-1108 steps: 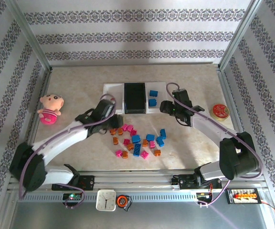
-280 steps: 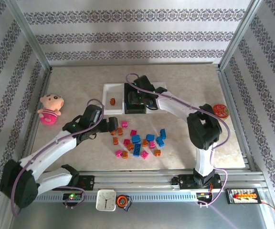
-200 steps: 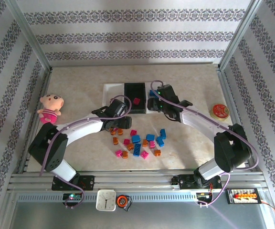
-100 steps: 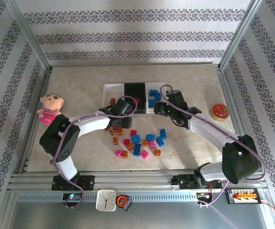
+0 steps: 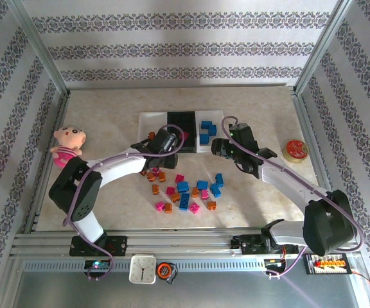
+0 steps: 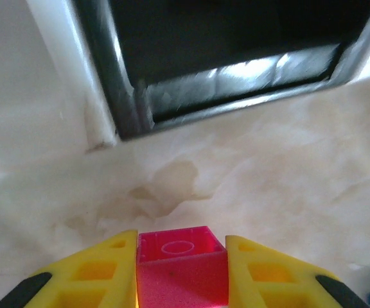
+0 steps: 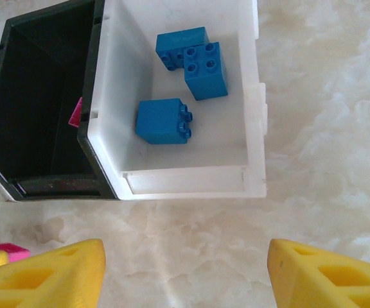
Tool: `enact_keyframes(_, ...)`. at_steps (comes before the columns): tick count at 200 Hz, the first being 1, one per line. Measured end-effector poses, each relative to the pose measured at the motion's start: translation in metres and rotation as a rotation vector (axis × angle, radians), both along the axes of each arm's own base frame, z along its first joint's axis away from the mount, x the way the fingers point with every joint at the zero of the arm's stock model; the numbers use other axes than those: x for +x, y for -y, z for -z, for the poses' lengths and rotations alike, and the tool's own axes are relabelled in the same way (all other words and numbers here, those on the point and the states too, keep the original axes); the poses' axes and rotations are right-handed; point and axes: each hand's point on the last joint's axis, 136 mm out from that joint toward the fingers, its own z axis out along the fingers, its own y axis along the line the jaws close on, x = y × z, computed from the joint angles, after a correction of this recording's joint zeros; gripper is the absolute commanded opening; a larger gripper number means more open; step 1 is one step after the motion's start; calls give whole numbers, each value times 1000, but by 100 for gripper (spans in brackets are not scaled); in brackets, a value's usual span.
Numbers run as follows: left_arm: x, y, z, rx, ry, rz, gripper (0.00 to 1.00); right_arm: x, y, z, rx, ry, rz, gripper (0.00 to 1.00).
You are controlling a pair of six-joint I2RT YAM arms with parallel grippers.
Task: Sort the legos into containers by color
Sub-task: Pick up the lego from the center of the table, then place the lego in the container.
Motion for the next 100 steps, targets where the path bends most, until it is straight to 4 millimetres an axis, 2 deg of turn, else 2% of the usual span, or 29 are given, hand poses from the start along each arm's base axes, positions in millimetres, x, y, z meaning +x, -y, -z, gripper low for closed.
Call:
enact_keyframes(29,42,19,-64,-78,136,-19,28,-6,2,5,2,-6,1,68)
enact_keyframes(48,71,25,-87,-101,192,-41,28,-10,4,9,0,-15,-1,68)
enact_keyframes(69,100,26,-81,-81,201,-67,28,-15,5,8,4,-10,-4,68)
enact_keyframes(100,126,24,-43,-18,143,-86,41,-24,7,3,22,10,-13,69)
